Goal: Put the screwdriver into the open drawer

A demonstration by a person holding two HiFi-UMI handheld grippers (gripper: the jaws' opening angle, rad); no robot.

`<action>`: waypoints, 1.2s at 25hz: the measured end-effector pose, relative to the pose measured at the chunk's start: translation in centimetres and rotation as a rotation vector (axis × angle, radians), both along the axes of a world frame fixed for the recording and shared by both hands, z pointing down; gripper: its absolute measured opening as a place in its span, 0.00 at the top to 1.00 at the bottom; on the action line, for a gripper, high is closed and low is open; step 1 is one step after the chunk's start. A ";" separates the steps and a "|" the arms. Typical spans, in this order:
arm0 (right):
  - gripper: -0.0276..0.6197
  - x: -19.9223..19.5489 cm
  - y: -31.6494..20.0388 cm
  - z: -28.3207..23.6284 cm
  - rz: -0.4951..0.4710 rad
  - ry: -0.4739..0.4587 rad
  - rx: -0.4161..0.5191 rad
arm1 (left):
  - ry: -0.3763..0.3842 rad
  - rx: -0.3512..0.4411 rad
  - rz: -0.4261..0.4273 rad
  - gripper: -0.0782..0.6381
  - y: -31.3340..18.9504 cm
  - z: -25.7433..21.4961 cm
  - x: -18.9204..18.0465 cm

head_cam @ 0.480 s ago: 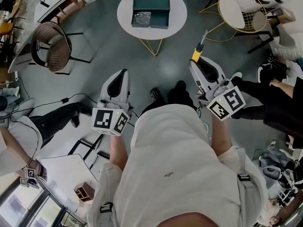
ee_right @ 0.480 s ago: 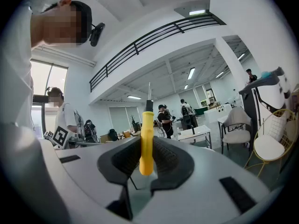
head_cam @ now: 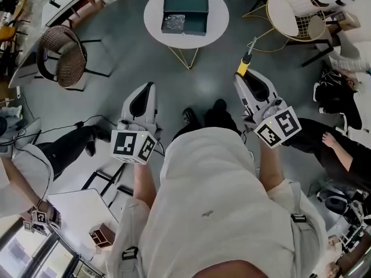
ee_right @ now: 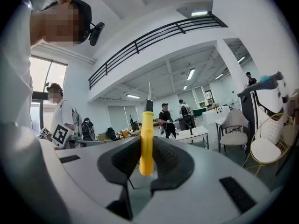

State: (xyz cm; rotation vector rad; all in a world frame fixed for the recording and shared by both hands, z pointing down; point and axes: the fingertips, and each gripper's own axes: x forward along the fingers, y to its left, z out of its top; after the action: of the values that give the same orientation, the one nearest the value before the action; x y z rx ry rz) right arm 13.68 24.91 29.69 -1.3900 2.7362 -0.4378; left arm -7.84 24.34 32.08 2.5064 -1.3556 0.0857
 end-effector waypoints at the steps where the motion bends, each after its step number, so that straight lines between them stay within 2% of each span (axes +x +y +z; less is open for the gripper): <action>1: 0.83 0.1 0.1 -0.1 0.007 -0.010 0.002 | 0.000 0.001 0.001 0.88 0.1 -0.1 -0.1; 4: 0.83 0.2 0.2 -0.3 0.019 -0.049 -0.007 | 0.000 0.000 0.003 0.88 0.2 -0.2 -0.2; 8: 0.83 0.3 0.6 -0.3 0.033 -0.025 -0.012 | -0.001 -0.005 0.019 0.88 0.2 0.0 -0.1; 12: 0.83 0.9 1.0 0.3 0.058 -0.054 -0.043 | -0.008 -0.021 0.042 0.88 0.1 0.7 0.6; 16: 0.83 1.6 1.3 1.3 0.065 -0.041 -0.073 | 0.000 -0.047 0.052 0.88 0.0 1.7 1.3; 22: 0.83 2.3 -0.2 1.6 0.064 -0.045 -0.085 | -0.020 -0.051 0.072 0.88 -1.3 1.8 2.3; 30: 0.83 3.0 -3.9 1.5 0.038 -0.044 -0.076 | -0.033 -0.061 0.032 0.88 -3.9 1.5 2.4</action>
State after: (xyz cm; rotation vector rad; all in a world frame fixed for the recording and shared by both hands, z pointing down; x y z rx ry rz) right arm 16.71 21.04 31.22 -1.4278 2.6803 -0.5682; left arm -5.46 20.43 33.60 2.4870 -1.3059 0.1734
